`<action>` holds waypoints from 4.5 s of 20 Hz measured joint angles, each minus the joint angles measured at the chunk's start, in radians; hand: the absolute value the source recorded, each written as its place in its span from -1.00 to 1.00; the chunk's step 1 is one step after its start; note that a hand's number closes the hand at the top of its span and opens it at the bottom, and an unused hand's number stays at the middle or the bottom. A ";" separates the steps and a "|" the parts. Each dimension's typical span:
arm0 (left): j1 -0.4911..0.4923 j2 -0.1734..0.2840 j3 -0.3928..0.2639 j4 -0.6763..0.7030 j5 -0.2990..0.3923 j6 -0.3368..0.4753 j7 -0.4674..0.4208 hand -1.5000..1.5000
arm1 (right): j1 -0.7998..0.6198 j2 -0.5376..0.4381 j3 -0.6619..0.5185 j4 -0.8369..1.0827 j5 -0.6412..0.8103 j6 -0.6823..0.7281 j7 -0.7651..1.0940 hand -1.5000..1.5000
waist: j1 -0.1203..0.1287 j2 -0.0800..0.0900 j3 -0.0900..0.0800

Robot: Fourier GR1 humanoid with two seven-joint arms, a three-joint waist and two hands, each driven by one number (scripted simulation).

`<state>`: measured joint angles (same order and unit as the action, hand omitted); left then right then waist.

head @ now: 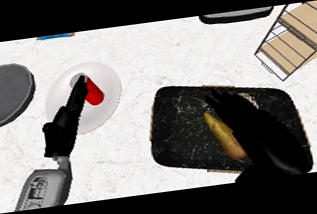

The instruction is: Pick the pear from the tray and place it in the tiered shelf

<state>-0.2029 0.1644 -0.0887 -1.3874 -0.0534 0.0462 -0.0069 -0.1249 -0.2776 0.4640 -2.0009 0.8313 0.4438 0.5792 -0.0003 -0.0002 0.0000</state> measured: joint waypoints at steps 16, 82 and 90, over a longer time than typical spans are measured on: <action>0.032 -0.054 0.017 -0.055 -0.054 -0.020 0.031 0.00 | 0.014 0.095 -0.014 0.167 0.183 -0.052 -0.107 -1.00 | 0.001 0.000 0.000; 0.024 -0.091 0.071 -0.057 -0.099 -0.062 0.040 0.00 | 0.240 -0.327 -1.182 -0.189 -1.006 0.036 -0.364 1.00 | -0.004 -0.001 -0.001; 0.043 -0.105 0.051 -0.093 -0.108 -0.061 0.054 0.00 | 0.003 -0.487 -1.173 -0.030 -0.982 -0.039 -0.233 1.00 | 0.008 0.000 -0.001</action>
<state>-0.1597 0.0595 -0.0373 -1.4800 -0.1617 -0.0145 0.0466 -0.1220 -0.7644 -0.7094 -2.0309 -0.1506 0.4050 0.3461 0.0073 0.0003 -0.0009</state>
